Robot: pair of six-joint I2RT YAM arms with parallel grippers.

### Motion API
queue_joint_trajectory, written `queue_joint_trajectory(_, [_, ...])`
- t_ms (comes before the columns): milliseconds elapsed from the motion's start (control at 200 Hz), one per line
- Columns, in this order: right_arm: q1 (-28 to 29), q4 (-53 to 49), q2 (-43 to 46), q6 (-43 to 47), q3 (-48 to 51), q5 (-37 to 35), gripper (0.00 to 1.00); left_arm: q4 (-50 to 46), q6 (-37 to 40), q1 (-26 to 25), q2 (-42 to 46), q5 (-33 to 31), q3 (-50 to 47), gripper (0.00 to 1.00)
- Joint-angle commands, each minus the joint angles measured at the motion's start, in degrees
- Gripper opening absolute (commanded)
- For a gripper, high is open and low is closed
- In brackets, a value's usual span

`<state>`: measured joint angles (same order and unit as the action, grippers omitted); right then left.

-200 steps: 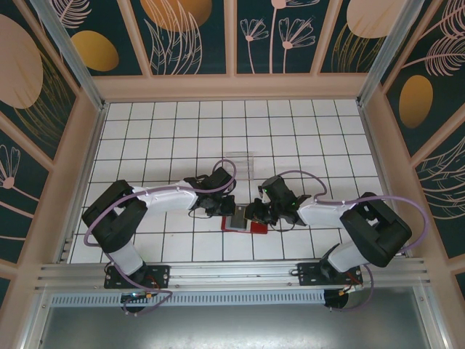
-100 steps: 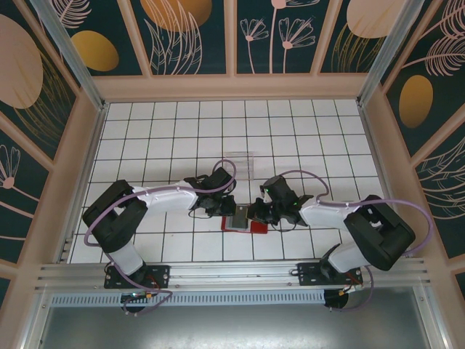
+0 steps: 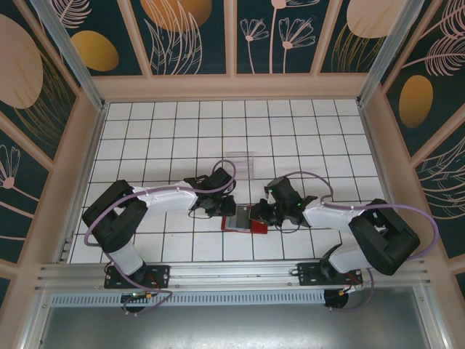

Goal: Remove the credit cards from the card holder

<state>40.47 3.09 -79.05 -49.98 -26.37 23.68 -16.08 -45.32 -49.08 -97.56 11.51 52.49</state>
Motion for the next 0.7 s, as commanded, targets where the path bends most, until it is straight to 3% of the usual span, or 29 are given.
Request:
queue_joint_trajectory(0, [-0.4,1.7,-0.6,-0.4,1.5,1.3,0.22,-3.4,-0.9,-0.1,-0.9,-0.8,-2.1,0.2])
queue_joint_trajectory(696, [-0.7,8.5,-2.3,-1.2,3.1,5.2,0.24,-3.4,-1.6,-0.1,-1.8,-0.4,-2.2,0.2])
